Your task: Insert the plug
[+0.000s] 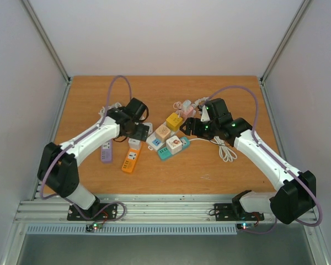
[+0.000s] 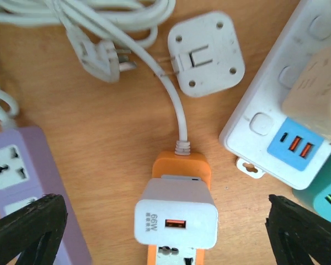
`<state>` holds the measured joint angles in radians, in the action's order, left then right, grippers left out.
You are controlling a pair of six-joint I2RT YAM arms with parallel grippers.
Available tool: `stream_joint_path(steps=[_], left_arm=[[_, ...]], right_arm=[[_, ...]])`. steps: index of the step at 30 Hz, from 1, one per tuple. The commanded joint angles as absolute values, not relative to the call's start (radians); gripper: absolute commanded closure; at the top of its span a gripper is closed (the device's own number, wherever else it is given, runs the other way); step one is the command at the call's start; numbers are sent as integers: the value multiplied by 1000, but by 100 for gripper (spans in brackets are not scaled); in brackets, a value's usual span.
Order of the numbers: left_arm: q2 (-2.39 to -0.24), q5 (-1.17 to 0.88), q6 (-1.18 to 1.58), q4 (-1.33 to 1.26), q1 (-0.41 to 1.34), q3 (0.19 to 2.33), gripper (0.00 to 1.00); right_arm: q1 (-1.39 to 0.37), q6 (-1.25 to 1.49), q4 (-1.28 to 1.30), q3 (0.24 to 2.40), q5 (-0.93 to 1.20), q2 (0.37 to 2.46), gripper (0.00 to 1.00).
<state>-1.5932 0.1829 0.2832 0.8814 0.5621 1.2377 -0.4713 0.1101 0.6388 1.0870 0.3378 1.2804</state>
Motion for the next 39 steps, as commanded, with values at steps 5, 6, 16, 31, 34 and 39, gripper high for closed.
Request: stream_joint_path(steps=[5,6,16,31,34,39], left_arm=[[-1562,135,259,720,558,1312,0],[-1588,144,275,708,558,1333,1],[-1897,160,426,715,543,1575,32],[-2132,145,419,763,486,1683,33],[-2157,115,409,759,483,1692,33],[-2173,104,406,790,483,1692,33]], right_arm=[[-477,105,669,1109,318,1267,21],[-476,107,674,1111,315,1267,21],[-477,136,696,1103,304,1269,22],[-477,131,681,1103,309,1304,23],[-477,129,681,1103,307,1303,23],[-477,128,680,1103,302,1305,23]])
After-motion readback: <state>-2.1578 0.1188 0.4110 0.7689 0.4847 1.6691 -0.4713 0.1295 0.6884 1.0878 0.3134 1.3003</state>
